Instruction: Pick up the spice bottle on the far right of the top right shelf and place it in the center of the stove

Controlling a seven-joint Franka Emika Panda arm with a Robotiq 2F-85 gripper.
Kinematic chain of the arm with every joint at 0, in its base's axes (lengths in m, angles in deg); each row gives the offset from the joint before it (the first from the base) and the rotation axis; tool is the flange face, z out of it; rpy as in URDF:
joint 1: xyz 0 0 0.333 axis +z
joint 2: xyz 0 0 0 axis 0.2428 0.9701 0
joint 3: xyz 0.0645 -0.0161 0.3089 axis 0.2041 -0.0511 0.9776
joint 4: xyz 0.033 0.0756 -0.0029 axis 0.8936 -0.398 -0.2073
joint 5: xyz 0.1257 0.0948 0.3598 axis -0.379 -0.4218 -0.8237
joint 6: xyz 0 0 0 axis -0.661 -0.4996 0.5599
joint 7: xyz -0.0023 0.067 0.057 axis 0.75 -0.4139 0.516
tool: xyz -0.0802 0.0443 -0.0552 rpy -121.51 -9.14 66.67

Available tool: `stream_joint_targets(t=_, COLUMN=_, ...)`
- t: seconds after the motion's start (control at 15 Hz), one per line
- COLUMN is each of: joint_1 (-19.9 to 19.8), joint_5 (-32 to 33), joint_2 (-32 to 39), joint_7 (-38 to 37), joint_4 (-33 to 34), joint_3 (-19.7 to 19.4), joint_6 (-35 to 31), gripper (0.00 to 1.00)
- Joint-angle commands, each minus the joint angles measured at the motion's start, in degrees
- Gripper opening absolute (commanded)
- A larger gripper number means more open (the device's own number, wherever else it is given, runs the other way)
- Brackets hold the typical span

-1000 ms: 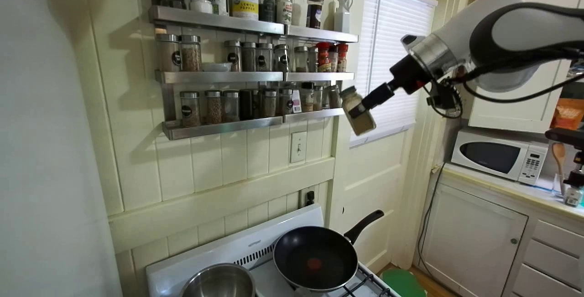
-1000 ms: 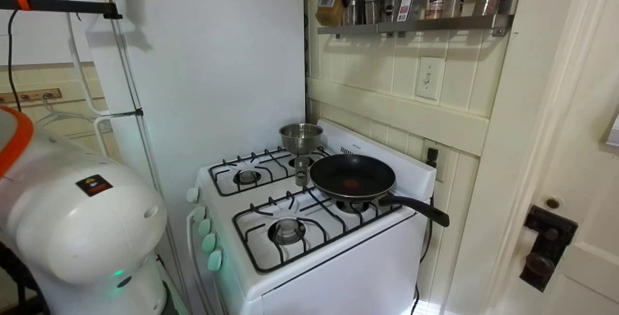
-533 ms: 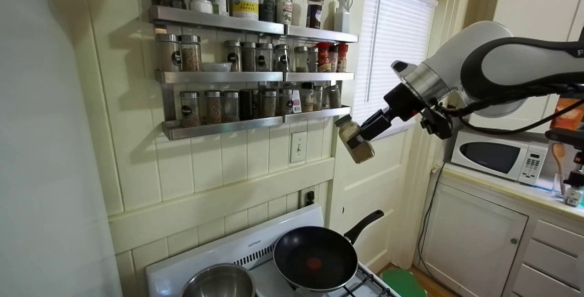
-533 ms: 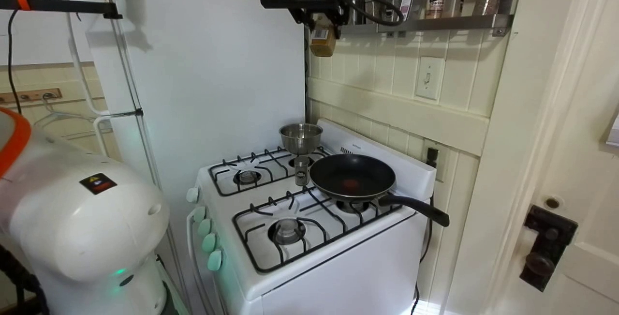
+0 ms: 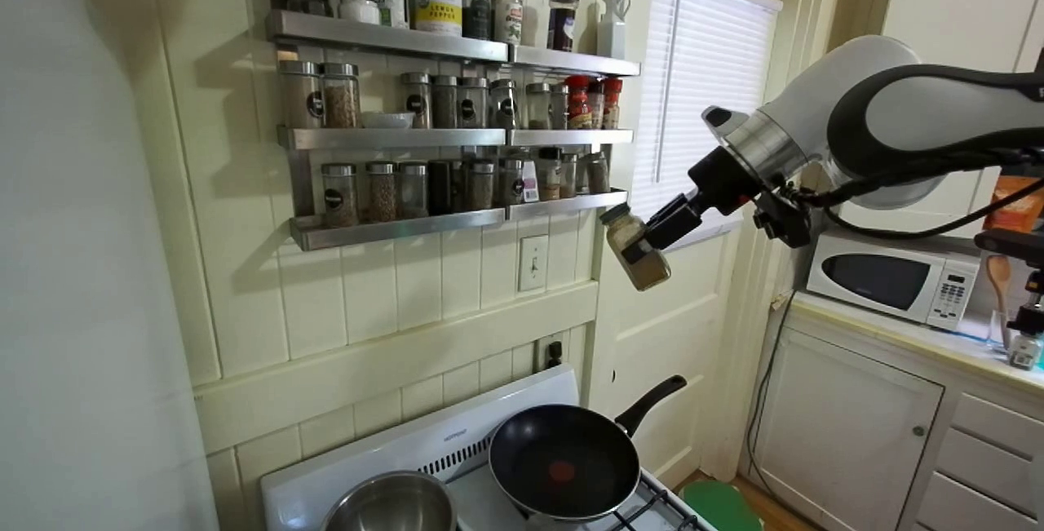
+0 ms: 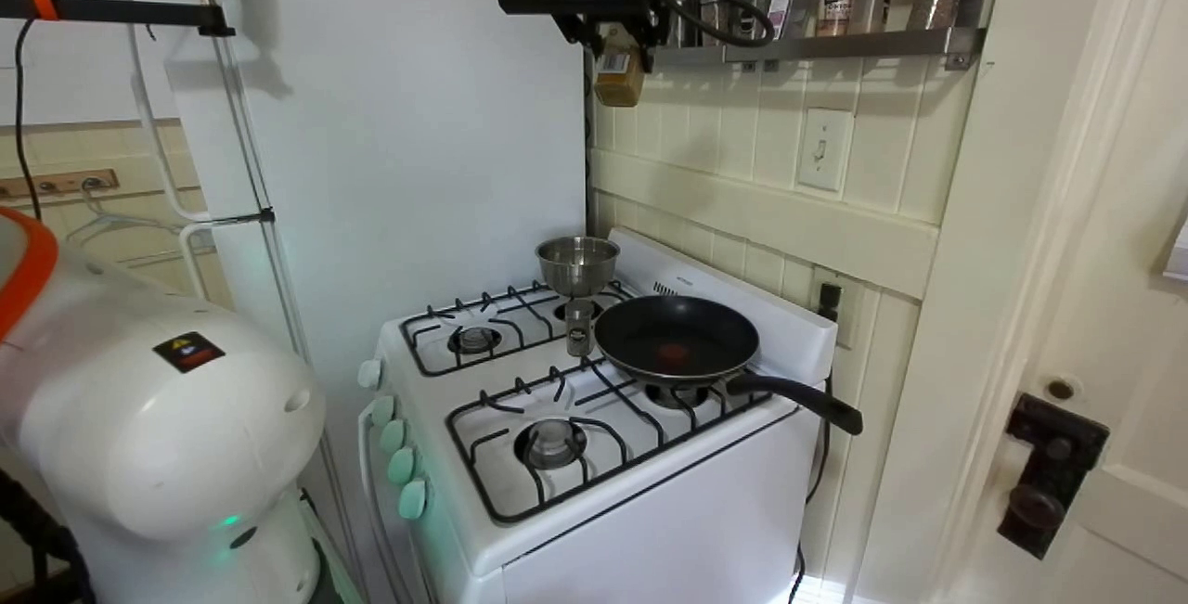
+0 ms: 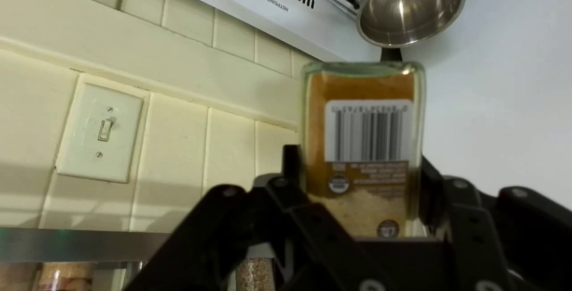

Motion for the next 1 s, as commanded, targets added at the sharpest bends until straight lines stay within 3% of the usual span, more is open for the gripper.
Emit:
stream_joint_targets(t=0.0, joint_1=0.47, joint_5=-1.11, joint_2=0.5, joint_7=0.06, joint_4=-1.35, joint_3=-0.15, joint_6=-2.07, gripper=0.33)
stream_joint_targets(t=0.13, joint_1=1.15, joint_5=-2.25, joint_2=1.66, joint_7=0.31, joint_4=-4.74, joint_3=-0.35, joint_6=-6.58, gripper=0.33)
stream_joint_targets(t=0.27, joint_1=3.23, joint_5=-4.62, joint_2=3.81, joint_7=1.33, joint_4=-10.45, joint_3=-1.42, joint_6=-15.44, gripper=0.33)
stream_joint_targets(t=0.4, joint_1=7.2, joint_5=-7.5, joint_2=6.62, joint_7=2.05, joint_4=-14.56, joint_3=-3.53, joint_6=-24.22, gripper=0.33)
stream_joint_targets(t=0.53, joint_1=14.94, joint_5=-9.73, joint_2=9.67, joint_7=5.35, joint_4=-17.51, joint_3=-8.33, joint_6=-33.7, gripper=0.33)
stream_joint_targets(t=0.73, joint_1=27.62, joint_5=-19.76, joint_2=11.72, joint_7=15.68, joint_4=-18.41, joint_3=-14.21, joint_6=-44.72, gripper=0.33)
stream_joint_targets(t=0.93, joint_1=40.35, joint_5=-17.43, joint_2=9.45, joint_7=16.13, joint_4=-18.97, joint_3=-23.1, joint_6=-50.55, gripper=0.33)
